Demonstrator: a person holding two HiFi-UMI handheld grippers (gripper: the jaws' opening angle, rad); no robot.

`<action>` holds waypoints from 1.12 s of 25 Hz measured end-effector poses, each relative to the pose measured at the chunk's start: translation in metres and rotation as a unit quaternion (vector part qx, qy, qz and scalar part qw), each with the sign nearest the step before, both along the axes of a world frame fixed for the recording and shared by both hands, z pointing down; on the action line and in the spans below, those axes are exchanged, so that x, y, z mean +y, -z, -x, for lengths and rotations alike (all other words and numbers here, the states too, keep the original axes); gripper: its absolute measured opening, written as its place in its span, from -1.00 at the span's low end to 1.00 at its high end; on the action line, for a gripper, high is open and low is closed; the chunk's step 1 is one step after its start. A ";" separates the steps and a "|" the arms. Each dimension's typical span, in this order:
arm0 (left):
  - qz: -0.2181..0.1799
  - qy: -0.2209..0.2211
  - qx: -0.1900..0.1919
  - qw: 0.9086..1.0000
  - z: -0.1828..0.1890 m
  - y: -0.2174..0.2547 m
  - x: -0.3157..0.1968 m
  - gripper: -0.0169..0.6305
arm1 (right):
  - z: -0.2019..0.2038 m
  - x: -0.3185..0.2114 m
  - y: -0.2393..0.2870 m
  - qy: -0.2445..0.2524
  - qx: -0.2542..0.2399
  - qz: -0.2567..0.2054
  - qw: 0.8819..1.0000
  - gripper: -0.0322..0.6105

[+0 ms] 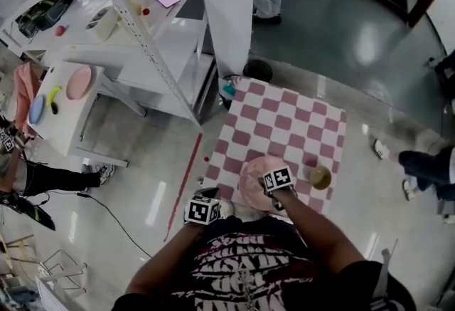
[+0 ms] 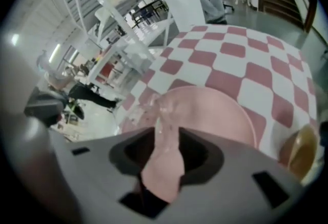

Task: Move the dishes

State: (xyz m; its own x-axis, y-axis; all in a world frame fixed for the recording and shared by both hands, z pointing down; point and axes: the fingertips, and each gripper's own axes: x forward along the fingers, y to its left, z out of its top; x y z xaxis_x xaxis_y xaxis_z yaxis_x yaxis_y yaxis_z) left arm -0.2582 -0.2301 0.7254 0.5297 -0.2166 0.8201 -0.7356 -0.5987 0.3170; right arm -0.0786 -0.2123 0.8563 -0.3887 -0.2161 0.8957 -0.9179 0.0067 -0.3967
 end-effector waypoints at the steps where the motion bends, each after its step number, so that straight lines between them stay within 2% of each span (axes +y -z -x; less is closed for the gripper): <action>1: 0.000 -0.009 -0.001 1.000 0.001 -0.001 -0.002 -0.87 | -0.001 0.001 -0.006 0.004 0.015 0.008 1.000 -0.40; 3: 0.001 -0.023 -0.003 1.000 0.004 -0.002 -0.006 -0.87 | 0.000 0.000 -0.012 0.006 0.035 0.014 0.999 -0.49; 4: 0.002 -0.029 -0.004 1.000 0.005 -0.002 -0.008 -0.87 | 0.000 -0.001 -0.012 0.007 0.046 0.014 0.999 -0.64; 6: 0.007 -0.039 -0.006 0.999 0.008 -0.005 -0.009 -0.87 | -0.001 -0.002 -0.013 0.029 0.077 0.012 0.997 -0.68; 8: 0.011 -0.046 -0.007 0.999 0.008 -0.009 -0.010 -0.87 | 0.003 -0.001 -0.013 0.044 0.081 0.016 0.996 -0.74; 11: 0.017 -0.057 -0.004 0.998 0.003 -0.014 -0.012 -0.87 | -0.003 -0.001 -0.009 0.015 0.066 0.017 0.998 -0.75; 14: 0.021 -0.071 0.002 0.997 -0.007 -0.017 -0.014 -0.87 | -0.026 -0.010 0.002 -0.021 0.078 -0.010 0.997 -0.75; 19: 0.027 -0.119 0.018 0.992 -0.037 -0.021 -0.007 -0.87 | -0.047 0.000 0.033 -0.074 0.065 -0.023 0.995 -0.75; 24: 0.024 -0.136 0.026 0.990 -0.065 -0.022 -0.007 -0.87 | -0.079 0.016 0.055 -0.100 0.072 -0.034 0.992 -0.75; 28: 0.022 -0.130 0.024 0.991 -0.084 -0.021 -0.007 -0.87 | -0.106 0.044 0.061 -0.113 0.070 -0.033 0.991 -0.75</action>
